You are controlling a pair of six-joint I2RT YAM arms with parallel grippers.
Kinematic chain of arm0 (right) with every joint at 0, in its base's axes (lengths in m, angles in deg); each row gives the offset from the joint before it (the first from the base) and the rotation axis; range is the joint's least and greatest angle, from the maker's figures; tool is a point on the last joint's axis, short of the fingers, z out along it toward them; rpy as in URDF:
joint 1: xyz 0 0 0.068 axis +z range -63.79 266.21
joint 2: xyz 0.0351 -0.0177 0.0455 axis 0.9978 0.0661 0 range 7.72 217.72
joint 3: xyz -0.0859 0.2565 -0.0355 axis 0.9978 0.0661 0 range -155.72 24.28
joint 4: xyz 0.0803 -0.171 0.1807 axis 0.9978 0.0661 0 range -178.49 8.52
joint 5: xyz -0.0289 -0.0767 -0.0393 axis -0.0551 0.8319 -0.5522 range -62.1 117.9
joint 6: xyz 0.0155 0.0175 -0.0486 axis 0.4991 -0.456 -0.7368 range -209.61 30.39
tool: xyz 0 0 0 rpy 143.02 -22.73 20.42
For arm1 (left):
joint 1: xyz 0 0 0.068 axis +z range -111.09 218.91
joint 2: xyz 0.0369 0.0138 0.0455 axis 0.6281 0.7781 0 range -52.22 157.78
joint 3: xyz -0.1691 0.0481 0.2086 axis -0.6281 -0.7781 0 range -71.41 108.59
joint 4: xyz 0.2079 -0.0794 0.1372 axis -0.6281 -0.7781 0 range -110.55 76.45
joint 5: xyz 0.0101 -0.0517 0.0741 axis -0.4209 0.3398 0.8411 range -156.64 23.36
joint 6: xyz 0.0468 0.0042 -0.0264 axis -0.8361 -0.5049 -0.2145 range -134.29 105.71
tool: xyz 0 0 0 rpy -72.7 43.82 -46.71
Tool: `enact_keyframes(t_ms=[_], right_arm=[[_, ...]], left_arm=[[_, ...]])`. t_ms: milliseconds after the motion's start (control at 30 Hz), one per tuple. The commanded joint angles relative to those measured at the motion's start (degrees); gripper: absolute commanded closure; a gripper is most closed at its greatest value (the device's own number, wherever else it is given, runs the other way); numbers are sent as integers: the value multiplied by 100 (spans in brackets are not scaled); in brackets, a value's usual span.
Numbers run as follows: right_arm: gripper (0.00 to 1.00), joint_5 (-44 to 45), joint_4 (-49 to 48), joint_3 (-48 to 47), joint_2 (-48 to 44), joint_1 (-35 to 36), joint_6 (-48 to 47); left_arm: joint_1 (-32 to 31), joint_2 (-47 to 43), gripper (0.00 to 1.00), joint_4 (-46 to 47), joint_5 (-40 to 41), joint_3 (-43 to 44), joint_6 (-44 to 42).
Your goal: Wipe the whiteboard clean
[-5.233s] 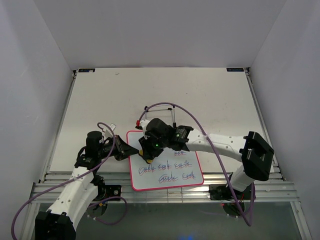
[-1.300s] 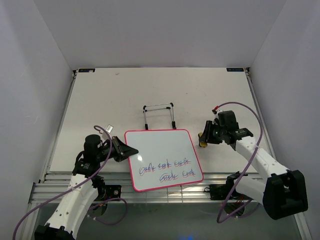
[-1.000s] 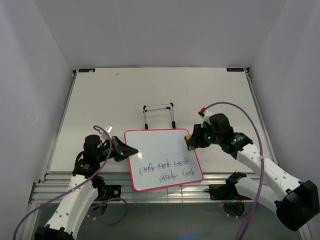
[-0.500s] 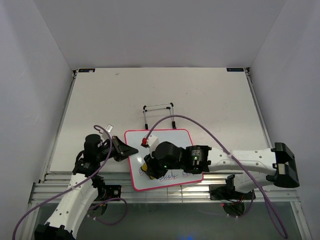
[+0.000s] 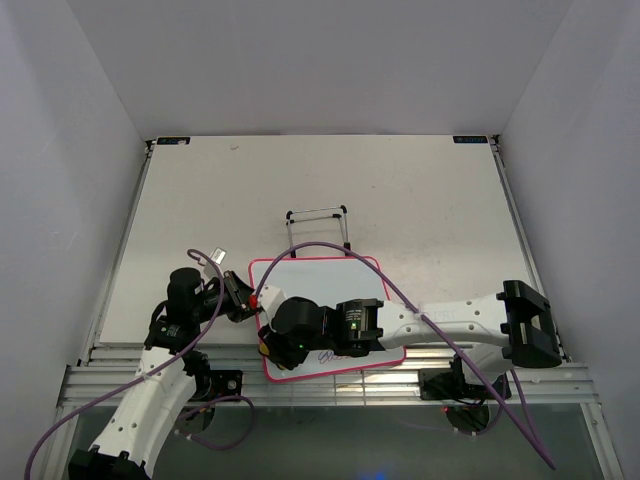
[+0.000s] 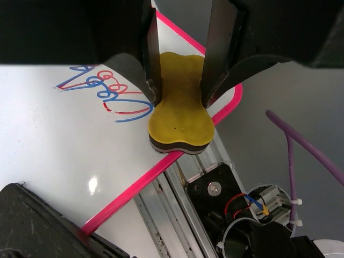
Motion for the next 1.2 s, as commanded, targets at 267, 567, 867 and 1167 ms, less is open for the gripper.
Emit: enact_keyframes(t_ms=[267, 567, 867, 1167], right_arm=[[85, 258, 256, 742, -376, -770, 361], [85, 110, 486, 893, -544, -1096, 388], [85, -533, 599, -530, 456, -236, 107], [85, -102, 1048, -709, 732, -189, 141]], left_arm=[[24, -78, 100, 243, -13, 341, -54], [24, -218, 100, 243, -13, 288, 16], [24, -245, 100, 243, -30, 323, 51], [24, -315, 100, 234, -92, 349, 60]])
